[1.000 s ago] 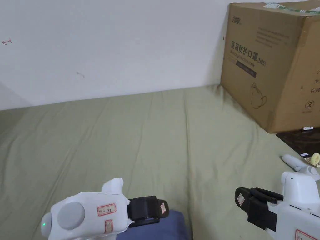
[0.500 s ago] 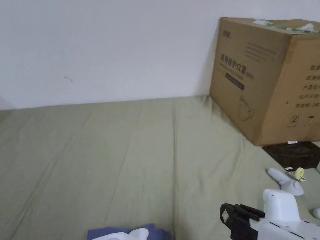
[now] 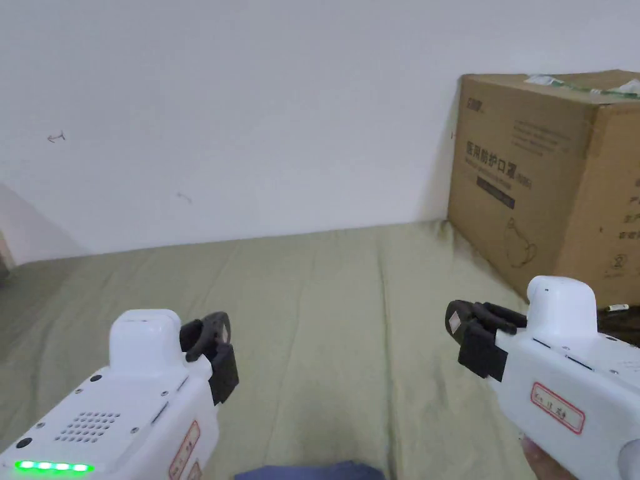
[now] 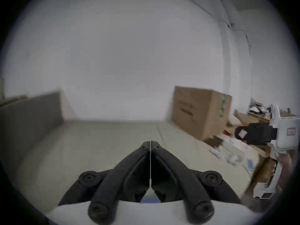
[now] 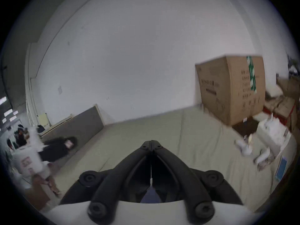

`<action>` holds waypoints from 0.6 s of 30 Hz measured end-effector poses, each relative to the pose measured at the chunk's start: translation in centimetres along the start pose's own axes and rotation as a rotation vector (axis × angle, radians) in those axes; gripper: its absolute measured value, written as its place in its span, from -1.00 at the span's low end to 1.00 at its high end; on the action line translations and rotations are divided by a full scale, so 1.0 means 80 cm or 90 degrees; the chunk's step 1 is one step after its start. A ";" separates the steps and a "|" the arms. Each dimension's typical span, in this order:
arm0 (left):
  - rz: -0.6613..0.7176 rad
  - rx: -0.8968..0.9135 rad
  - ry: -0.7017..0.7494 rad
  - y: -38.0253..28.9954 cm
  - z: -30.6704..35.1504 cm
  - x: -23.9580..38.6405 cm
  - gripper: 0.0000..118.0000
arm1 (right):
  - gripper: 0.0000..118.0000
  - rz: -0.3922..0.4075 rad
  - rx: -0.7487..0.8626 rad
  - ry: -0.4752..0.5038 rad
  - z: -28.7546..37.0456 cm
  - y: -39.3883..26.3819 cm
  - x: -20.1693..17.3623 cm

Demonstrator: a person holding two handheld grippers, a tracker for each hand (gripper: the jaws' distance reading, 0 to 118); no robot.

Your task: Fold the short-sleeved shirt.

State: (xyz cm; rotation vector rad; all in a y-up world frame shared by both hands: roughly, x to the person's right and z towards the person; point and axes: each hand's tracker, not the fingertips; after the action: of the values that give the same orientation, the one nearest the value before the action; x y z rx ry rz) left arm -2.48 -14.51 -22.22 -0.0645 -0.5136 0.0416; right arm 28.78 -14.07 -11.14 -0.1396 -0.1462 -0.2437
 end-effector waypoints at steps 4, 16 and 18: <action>-0.002 0.063 0.073 0.003 0.021 -0.010 -1.00 | -1.00 0.086 0.137 -0.019 0.004 -0.001 -0.024; 0.010 0.057 0.165 -0.015 0.032 -0.018 -1.00 | -1.00 0.097 0.145 -0.110 -0.005 -0.016 -0.030; -0.007 0.066 0.169 -0.016 0.032 -0.015 -1.00 | -1.00 0.067 0.139 -0.103 -0.004 -0.012 -0.025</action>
State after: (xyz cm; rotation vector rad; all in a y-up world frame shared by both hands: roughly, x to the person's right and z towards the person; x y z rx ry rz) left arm -4.80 -15.73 -20.47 0.0347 -0.2456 0.0478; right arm 26.70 -14.61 -11.66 0.0510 -0.3240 -0.1097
